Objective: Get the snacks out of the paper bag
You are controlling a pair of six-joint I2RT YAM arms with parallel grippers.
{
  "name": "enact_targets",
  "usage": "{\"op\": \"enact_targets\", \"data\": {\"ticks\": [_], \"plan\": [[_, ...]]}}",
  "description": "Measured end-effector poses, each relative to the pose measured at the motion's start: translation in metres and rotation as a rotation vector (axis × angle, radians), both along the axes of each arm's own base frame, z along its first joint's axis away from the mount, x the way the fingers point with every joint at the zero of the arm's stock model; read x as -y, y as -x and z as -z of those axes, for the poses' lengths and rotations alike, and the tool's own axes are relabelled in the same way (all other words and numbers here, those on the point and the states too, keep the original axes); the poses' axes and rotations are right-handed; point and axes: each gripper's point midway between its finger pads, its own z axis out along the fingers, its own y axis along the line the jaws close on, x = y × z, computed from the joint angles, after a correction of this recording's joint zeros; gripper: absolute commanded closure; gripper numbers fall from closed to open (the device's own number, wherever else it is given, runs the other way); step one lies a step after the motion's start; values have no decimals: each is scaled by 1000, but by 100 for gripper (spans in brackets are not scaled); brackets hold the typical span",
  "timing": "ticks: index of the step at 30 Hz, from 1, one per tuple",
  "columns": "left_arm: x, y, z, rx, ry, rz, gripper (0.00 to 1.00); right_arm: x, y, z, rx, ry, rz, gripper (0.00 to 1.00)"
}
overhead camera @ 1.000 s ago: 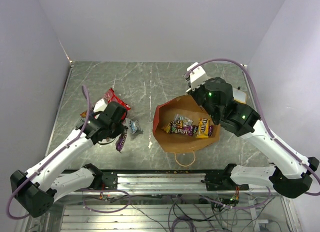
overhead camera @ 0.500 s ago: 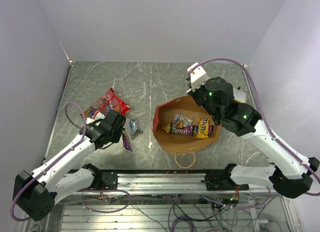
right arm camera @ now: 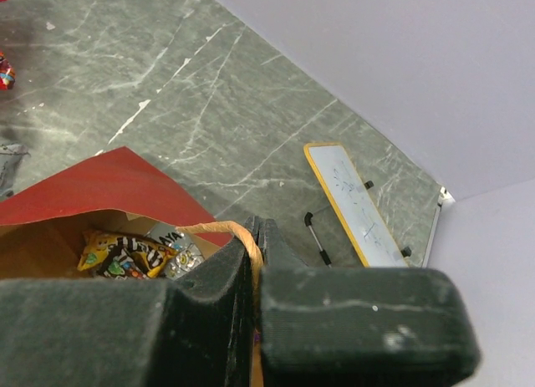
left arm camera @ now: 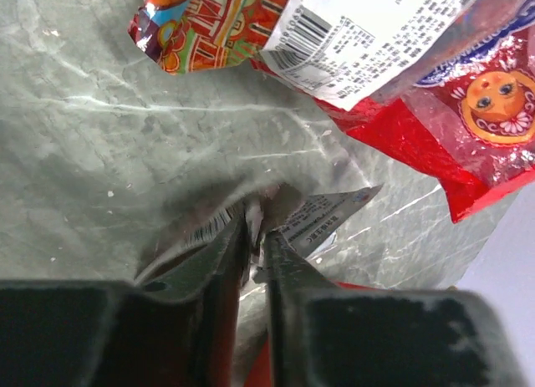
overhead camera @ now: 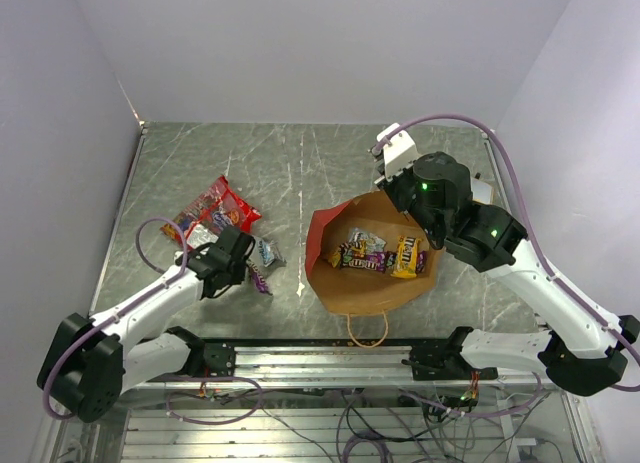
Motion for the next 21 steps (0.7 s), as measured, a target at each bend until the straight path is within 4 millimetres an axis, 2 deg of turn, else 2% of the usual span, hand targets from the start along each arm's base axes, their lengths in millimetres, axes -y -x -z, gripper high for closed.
{"op": "enact_targets", "data": {"ticks": [2, 4, 10, 13, 16, 21], "plan": [[1, -2, 5, -2, 12, -9, 45, -1, 0, 0, -1, -1, -5, 100], [3, -3, 7, 2, 29, -14, 34, -2, 1, 0, -3, -2, -10, 100], [9, 2, -1, -1, 52, 37, 22, -3, 1, 1, -4, -1, -20, 100], [10, 8, -19, 11, 52, 83, 18, -5, 1, 0, 1, 5, -31, 100], [9, 14, -49, 62, 71, 117, 9, -7, 1, 2, 5, 8, -44, 100], [0, 33, -87, 132, 110, 135, 7, -10, 2, 1, 3, 1, -67, 100]]}}
